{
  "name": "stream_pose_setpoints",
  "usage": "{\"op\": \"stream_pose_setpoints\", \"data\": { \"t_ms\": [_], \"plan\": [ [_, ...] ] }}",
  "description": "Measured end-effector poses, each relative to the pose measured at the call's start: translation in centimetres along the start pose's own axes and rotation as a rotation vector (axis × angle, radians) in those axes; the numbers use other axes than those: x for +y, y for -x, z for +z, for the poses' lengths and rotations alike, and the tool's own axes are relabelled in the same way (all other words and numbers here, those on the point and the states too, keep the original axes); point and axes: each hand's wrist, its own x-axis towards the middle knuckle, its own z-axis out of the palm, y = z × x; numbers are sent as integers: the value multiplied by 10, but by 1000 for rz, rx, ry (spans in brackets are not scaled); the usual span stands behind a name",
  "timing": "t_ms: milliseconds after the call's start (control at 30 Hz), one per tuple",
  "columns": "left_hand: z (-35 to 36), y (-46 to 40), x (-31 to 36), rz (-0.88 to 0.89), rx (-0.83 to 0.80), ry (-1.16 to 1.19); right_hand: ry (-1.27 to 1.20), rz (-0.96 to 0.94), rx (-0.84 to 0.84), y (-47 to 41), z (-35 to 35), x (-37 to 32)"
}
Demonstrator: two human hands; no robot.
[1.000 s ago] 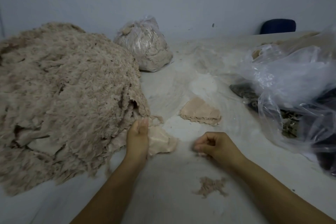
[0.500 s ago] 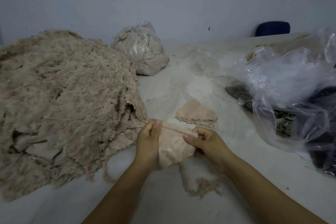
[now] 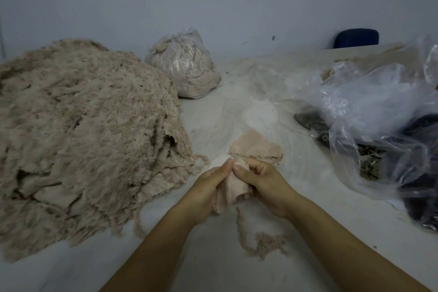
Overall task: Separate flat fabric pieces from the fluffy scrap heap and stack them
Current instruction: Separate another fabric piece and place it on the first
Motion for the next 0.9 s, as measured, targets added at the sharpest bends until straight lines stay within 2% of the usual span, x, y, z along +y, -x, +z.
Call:
{"op": "stream_pose_setpoints", "data": {
  "t_ms": [67, 133, 300, 400, 567, 900],
  "plan": [
    [-2, -2, -2, -52, 73, 180, -16, -2, 60, -1, -3, 1],
    [-5, -7, -5, -1, 216, 192, 0, 9, 174, -3, -8, 6],
    [-4, -9, -8, 277, 468, -288, 81, -29, 353, -2, -19, 19],
    [-7, -11, -10, 361, 452, -371, 89, -95, 344, 0, -22, 19],
    [-16, -29, -7, 346, 458, -463, 60, -84, 365, -3, -33, 16],
    [-9, -138, 32, 453, 216, -1197, 299, -140, 683, -55, -81, -3]
  ]
}}
